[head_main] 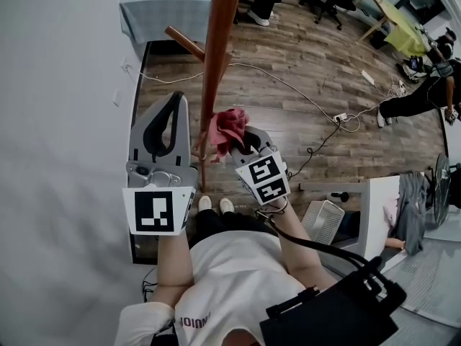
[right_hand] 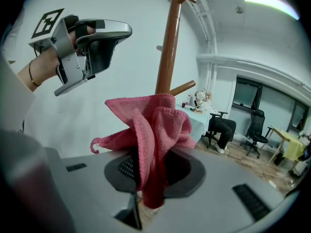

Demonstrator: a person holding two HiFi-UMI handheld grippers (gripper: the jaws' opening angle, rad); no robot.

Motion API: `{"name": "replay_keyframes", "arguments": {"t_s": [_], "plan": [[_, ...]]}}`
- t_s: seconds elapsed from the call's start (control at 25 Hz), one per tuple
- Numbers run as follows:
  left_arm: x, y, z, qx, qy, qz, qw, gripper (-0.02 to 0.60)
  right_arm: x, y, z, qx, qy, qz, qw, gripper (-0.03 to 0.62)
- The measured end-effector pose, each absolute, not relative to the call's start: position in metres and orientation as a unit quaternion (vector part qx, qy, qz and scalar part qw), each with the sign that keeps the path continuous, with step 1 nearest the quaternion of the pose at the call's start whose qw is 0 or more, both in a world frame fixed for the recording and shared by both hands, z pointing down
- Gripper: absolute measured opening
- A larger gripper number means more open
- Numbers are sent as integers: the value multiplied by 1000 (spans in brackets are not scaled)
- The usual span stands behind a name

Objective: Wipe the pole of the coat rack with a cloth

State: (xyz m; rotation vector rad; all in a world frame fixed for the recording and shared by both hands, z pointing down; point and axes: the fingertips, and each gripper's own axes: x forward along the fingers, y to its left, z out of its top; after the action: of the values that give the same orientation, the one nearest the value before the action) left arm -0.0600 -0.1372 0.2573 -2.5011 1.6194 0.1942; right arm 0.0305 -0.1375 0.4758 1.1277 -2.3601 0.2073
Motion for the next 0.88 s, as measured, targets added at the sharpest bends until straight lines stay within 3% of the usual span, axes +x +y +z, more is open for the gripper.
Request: {"name": "replay_keyframes", "arguments": {"t_s": [0.52,0.88], "plan": [[-52,-126,251,-839,531,61,104,12,48,-126,469,431,-864,74,248,94],[-42,-125,256,-844,527,54,83,12,72,-128,469,458,-852,84,241,94]]}}
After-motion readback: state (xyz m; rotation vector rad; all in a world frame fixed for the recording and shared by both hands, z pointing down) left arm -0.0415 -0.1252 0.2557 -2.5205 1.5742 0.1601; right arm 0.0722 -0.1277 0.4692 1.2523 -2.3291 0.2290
